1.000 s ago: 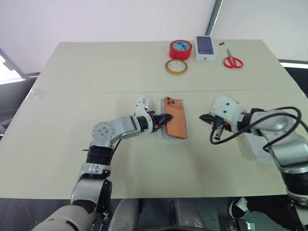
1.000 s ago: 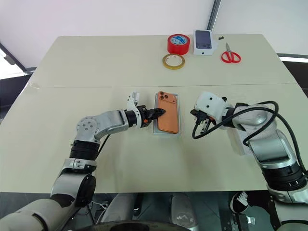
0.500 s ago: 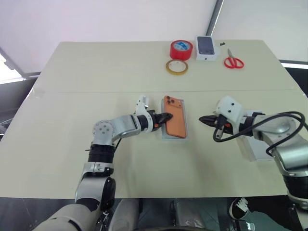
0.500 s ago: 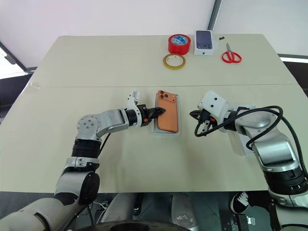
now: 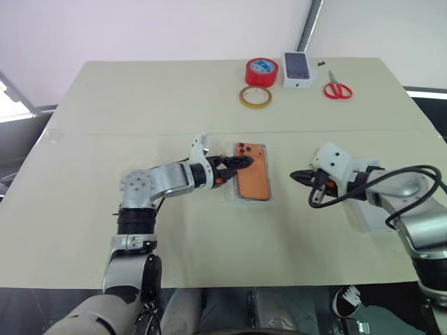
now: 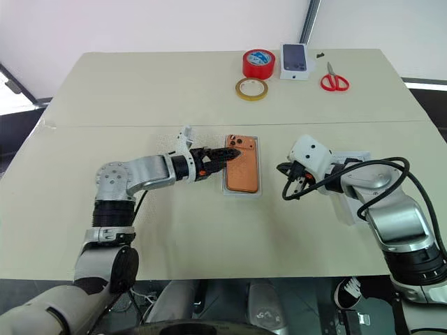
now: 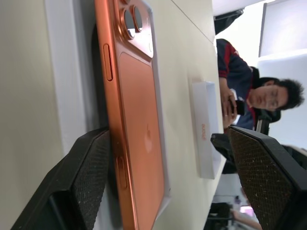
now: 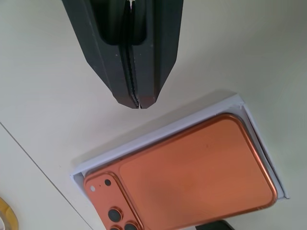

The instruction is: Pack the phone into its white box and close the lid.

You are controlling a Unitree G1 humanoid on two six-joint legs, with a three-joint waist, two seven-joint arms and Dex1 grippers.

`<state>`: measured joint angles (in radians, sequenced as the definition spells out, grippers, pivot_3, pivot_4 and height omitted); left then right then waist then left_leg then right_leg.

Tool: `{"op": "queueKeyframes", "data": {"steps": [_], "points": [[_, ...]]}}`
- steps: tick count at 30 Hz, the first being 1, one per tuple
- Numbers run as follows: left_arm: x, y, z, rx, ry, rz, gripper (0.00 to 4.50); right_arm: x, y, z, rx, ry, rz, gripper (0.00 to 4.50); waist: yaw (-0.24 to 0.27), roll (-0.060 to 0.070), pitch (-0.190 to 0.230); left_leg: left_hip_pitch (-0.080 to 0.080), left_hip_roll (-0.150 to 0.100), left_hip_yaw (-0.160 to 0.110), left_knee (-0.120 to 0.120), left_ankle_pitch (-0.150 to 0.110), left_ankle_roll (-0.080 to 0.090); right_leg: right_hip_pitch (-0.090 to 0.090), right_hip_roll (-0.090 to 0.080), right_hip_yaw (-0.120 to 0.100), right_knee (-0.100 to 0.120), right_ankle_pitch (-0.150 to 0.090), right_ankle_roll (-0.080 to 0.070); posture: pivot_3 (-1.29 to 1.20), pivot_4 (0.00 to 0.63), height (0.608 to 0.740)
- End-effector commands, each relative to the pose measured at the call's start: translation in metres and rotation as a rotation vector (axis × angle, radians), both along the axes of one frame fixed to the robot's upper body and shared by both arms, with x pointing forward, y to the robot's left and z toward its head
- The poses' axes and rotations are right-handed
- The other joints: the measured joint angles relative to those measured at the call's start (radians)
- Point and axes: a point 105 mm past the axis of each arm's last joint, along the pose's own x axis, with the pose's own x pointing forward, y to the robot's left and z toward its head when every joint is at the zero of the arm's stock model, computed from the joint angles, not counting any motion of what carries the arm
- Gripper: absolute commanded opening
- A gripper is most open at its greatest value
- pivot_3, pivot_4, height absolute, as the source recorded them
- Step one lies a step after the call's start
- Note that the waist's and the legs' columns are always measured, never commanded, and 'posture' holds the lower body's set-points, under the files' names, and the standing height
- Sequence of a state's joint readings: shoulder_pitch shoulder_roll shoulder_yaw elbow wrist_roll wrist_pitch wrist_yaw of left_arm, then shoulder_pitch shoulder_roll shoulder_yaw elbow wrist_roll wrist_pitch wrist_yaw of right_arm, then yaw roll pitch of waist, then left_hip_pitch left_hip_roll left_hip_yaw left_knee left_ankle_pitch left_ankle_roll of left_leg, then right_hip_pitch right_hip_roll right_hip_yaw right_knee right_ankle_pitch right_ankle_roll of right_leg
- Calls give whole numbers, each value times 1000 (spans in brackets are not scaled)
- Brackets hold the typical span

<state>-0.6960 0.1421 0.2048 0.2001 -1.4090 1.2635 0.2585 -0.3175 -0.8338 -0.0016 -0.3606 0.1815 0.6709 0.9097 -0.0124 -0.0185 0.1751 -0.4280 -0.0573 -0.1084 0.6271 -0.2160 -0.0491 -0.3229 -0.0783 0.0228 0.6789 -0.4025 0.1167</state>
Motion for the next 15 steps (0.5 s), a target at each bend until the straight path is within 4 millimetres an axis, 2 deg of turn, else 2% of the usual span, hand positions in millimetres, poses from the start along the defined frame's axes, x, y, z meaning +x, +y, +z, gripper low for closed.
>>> {"op": "queueKeyframes", "data": {"steps": [1, 4, 7, 12, 15], "points": [[-5, 5, 22, 1, -110, -27, 4015, 1, 5, 10, -2, -45, 26, 0, 1, 0, 0, 0, 0, 0, 0, 0, 0, 0, 0, 0, 0, 0, 0, 0, 150, 740], [-8, 17, 35, 77, -214, -41, 4015, 5, 5, 10, -11, -51, 20, 0, 1, 0, 0, 0, 0, 0, 0, 0, 0, 0, 0, 0, 0, 0, 0, 0, 150, 740], [-5, 32, 40, 225, -323, -22, 4015, 10, 1, 9, -36, -59, -3, 0, -1, 0, 0, 0, 0, 0, 0, 0, 0, 0, 0, 0, 0, 0, 0, 0, 150, 740], [12, 63, 32, 537, -448, 31, 4015, 16, 0, 9, -64, -77, -19, 0, -2, 0, 0, 0, 0, 0, -1, 0, 0, -1, 0, 0, 0, 0, 0, 0, 150, 740], [18, 67, 21, 635, -457, -8, 3153, 23, -3, 5, -93, -79, -46, 0, 2, 1, 0, 0, 0, 0, -2, 0, 0, -1, 0, 0, 0, 0, 0, 0, 150, 740]]}}
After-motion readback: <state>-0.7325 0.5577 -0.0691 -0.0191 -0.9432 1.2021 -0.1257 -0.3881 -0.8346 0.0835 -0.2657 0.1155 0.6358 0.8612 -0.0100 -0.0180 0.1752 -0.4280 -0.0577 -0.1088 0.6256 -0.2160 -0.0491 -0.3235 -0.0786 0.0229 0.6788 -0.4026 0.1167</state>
